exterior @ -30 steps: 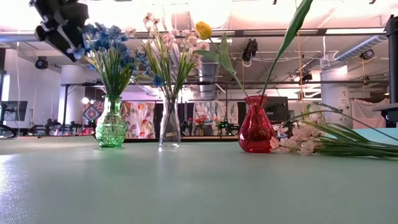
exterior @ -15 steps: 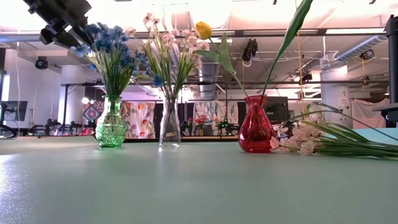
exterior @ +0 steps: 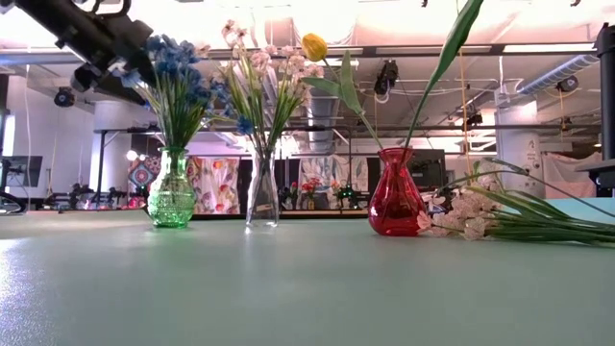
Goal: Sort flowers into vase by color
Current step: Put the blue flowers into the green vase
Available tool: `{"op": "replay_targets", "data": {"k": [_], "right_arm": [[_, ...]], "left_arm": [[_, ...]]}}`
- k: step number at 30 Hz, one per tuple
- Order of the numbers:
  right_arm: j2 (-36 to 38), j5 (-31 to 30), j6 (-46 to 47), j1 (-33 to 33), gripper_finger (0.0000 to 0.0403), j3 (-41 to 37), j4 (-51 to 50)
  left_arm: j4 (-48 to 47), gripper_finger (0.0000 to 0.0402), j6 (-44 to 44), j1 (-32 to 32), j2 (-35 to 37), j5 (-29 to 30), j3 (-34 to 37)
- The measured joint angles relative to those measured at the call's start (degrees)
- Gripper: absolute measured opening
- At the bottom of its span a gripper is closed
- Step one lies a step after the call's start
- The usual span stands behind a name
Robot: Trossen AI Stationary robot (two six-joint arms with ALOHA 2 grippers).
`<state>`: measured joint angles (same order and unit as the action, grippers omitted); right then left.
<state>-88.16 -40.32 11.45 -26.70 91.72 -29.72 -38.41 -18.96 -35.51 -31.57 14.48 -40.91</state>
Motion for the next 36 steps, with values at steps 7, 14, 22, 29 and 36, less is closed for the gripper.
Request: {"op": "replay_targets", "data": {"k": [7, 14, 22, 29, 36], "right_arm": [[0.0, 0.0, 0.6, 0.0, 0.0233, 0.0, 0.0], [0.0, 0.0, 0.6, 0.0, 0.0233, 0.0, 0.0], [0.0, 0.0, 0.6, 0.0, 0.0233, 0.0, 0.0], [0.0, 0.0, 0.5, 0.0, 0.0233, 0.0, 0.0], [0.0, 0.0, 0.5, 0.0, 0.0233, 0.0, 0.0]], "left_arm": [[4.0, 0.0318, 0.3, 0.0, 0.0, 0.0, 1.3], [4.7, 0.0311, 0.3, 0.0, -0.6, 0.1, 1.3], [4.8, 0.0311, 0.2, 0.0, -2.2, 1.5, 1.3], [4.8, 0.0294, 0.2, 0.0, -2.3, 1.6, 1.3], [4.7, 0.0173, -0.1, 0.0, -2.4, 1.6, 1.3]]}}
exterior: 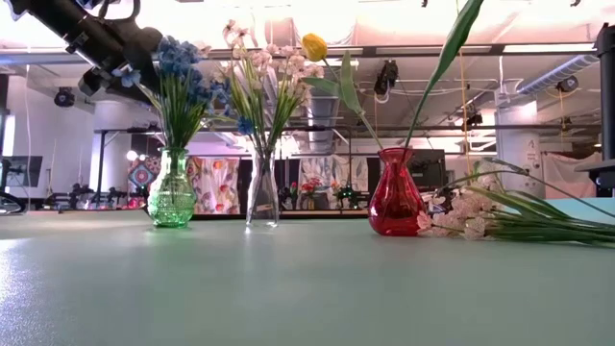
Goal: Sort flowers into vase by color
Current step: Put the blue flowers into the green vase
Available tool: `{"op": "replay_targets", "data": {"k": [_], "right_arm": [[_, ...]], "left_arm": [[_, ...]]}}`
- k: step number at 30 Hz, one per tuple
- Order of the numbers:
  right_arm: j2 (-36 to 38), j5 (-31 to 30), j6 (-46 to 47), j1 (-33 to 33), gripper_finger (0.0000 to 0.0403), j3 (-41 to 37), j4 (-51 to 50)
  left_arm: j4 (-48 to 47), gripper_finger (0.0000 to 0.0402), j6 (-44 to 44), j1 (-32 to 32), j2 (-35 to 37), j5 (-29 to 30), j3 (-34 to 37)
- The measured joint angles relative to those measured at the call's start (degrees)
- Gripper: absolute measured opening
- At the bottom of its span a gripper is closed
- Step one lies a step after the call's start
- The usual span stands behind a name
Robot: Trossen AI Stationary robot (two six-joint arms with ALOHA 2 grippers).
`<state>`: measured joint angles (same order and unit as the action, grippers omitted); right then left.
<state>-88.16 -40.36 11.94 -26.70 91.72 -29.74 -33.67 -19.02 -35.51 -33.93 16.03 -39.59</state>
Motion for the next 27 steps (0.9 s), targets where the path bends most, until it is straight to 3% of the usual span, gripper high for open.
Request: {"op": "replay_targets", "data": {"k": [6, 11, 27], "right_arm": [[0.0, 0.0, 0.0, 0.0, 0.0233, 0.0, 0.0], [0.0, 0.0, 0.0, 0.0, 0.0233, 0.0, 0.0], [0.0, -0.1, -0.1, 0.0, 0.0233, 0.0, 0.0]], "left_arm": [[-0.3, 0.0085, -0.4, 0.0, 0.0, -0.5, 0.0], [-0.4, 0.0043, 0.0, 0.0, 0.1, -3.6, 0.0], [-3.4, 0.0035, 2.6, 0.1, -1.7, -5.1, 0.0]]}}
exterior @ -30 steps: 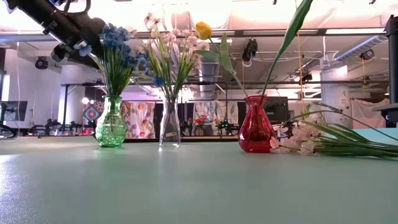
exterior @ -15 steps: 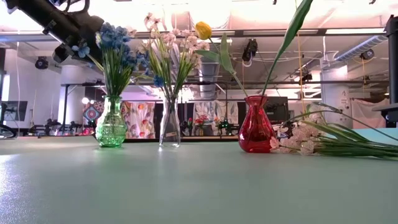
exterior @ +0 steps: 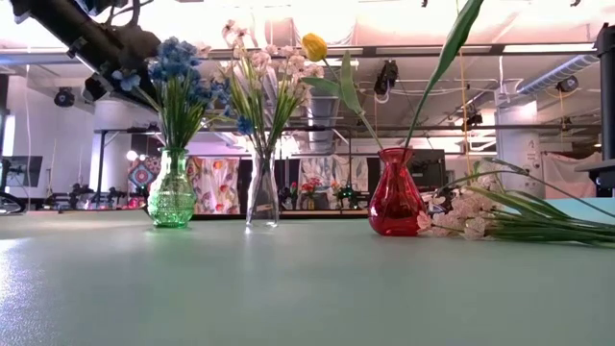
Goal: Sort flowers into vase by color
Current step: Put the blue flowers into the green vase
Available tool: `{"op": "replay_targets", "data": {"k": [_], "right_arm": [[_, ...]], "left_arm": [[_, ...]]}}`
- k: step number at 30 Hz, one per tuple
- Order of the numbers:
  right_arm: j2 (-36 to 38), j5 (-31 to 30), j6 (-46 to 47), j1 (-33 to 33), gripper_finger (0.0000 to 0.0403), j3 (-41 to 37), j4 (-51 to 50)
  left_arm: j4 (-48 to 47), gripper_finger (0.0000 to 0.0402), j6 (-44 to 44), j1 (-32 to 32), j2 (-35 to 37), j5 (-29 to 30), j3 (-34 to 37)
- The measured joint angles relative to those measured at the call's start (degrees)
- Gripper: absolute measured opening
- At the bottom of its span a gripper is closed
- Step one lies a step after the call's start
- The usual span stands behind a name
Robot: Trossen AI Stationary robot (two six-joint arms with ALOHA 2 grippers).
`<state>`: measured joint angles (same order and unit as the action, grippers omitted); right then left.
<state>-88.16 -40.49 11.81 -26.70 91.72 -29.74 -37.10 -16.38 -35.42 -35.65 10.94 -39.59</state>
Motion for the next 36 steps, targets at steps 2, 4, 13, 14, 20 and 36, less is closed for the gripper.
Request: {"op": "replay_targets", "data": {"k": [2, 4, 13, 14, 20, 36], "right_arm": [[0.0, 0.0, 0.0, 0.0, 0.0233, 0.0, 0.0], [0.0, 0.0, 0.0, 0.0, 0.0233, 0.0, 0.0], [0.0, 0.0, 0.0, 0.0, 0.0233, 0.0, 0.0], [0.0, 0.0, 0.0, 0.0, 0.0233, 0.0, 0.0], [0.0, 0.0, 0.0, 0.0, 0.0233, 0.0, 0.0], [0.0, 0.0, 0.2, 0.0, 0.0233, 0.0, 0.0]], "left_arm": [[0.0, 0.0035, 0.0, 0.0, -0.9, 0.0, 0.0], [0.0, 0.0035, 0.0, 0.0, -1.8, 0.0, 0.0], [-0.5, 0.0062, -0.8, 0.0, -1.1, 0.0, -0.8], [-0.4, 0.0068, -0.9, 0.0, -0.7, 0.0, -1.1], [-0.9, 0.0105, -1.1, 0.0, 1.8, 0.0, -2.0], [-8.1, 0.0255, -3.9, 0.0, 8.8, -1.6, -3.8]]}}
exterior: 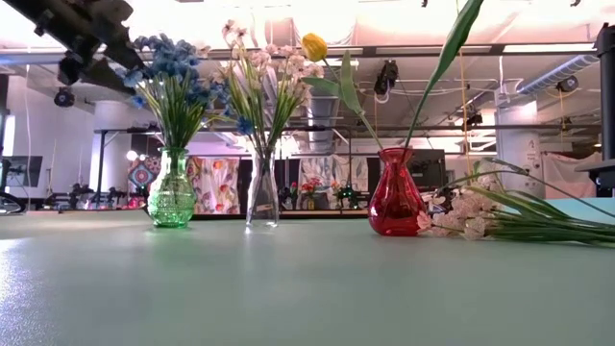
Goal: Sort flowers into vase by color
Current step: Put the blue flowers into the green vase
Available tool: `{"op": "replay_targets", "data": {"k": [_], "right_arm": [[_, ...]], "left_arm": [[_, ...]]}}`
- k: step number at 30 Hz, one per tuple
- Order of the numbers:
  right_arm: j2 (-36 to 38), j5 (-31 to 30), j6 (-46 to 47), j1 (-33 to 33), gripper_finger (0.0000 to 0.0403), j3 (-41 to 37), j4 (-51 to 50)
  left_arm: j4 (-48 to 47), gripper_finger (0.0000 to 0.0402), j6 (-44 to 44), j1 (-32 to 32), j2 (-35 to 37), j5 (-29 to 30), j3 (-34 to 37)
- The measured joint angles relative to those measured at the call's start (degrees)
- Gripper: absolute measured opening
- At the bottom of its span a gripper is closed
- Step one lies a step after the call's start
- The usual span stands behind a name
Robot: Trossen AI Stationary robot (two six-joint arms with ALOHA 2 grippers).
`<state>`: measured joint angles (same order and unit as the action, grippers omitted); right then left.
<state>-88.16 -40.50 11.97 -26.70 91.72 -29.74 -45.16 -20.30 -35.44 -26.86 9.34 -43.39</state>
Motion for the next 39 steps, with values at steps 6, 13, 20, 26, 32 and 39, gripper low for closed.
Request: {"op": "replay_targets", "data": {"k": [6, 13, 20, 26, 32, 39], "right_arm": [[0.0, 0.0, 0.0, 0.0, 0.0233, 0.0, 0.0], [0.0, 0.0, -0.4, 0.0, 0.0233, 0.0, 0.0], [0.0, 0.1, -0.6, 0.0, 0.0233, 0.0, -0.1], [0.0, 0.2, -1.0, 0.0, 0.0233, 0.0, -0.2], [0.0, 0.2, -1.0, 0.0, 0.0233, 0.0, -0.2], [0.0, 0.2, -1.0, 0.0, 0.0233, 0.0, -0.1]], "left_arm": [[-4.0, 0.027, -3.4, 0.0, 1.3, 0.1, -1.2], [0.5, 0.0271, -8.4, 0.0, 2.3, 1.9, 3.0], [10.8, 0.0271, -8.8, -0.1, 2.6, 5.2, 7.8], [19.2, 0.0271, -9.3, -0.9, 1.8, 5.7, 13.1], [29.8, 0.027, -8.7, -1.5, 1.7, 6.2, 17.6], [35.1, 0.0226, -7.6, -1.6, 1.0, 6.4, 19.9]]}}
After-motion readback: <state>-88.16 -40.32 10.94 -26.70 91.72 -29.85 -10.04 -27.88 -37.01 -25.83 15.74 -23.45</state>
